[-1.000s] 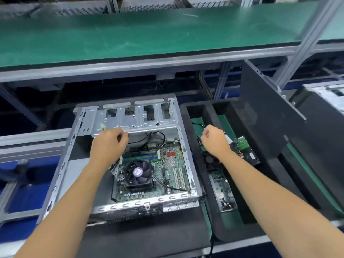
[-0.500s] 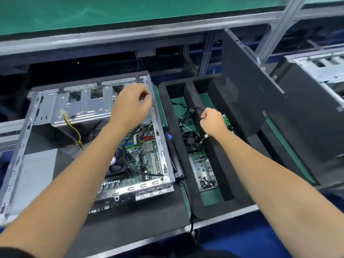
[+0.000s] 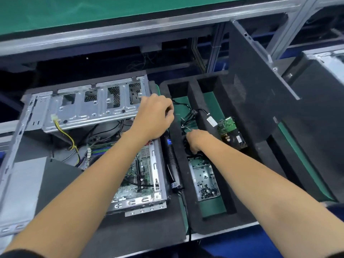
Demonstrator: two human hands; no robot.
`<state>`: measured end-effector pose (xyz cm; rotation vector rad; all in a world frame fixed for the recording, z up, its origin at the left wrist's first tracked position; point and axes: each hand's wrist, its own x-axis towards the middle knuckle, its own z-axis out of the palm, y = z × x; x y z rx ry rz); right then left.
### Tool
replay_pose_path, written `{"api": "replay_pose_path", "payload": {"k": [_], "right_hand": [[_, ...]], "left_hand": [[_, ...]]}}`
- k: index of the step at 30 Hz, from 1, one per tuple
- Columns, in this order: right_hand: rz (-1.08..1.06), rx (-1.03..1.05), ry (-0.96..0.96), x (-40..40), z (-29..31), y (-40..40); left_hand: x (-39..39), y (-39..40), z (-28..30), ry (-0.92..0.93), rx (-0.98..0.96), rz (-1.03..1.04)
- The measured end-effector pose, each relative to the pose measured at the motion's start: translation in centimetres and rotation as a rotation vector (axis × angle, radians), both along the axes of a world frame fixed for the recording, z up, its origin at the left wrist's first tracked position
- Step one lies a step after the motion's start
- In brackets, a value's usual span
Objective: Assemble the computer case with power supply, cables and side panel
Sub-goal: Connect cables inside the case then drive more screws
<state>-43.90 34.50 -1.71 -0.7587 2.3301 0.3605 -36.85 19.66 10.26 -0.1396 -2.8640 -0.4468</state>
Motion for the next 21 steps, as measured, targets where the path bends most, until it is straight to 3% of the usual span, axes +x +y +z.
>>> {"api": "replay_pose_path", "payload": {"k": [3, 11, 15, 21], "right_hand": [[-0.008, 0.092, 0.044, 0.0, -2.1, -0.8], [-0.019, 0.049, 0.212, 0.5, -3.7, -0.2], [0.01, 0.081, 0.209, 0.4, -3.2, -0.3], [-0.024, -0.058, 0.26, -0.2, 0.8, 0.3]], "left_hand": [[-0.1, -0.1, -0.2, -0.003, -0.018, 0.011], [-0.1, -0.2, -0.4, -0.016, 0.005, 0.013], [-0.2, -0.3, -0.3, -0.018, 0.009, 0.013], [-0.2, -0.2, -0.3, -0.006, 0.029, 0.009]]}}
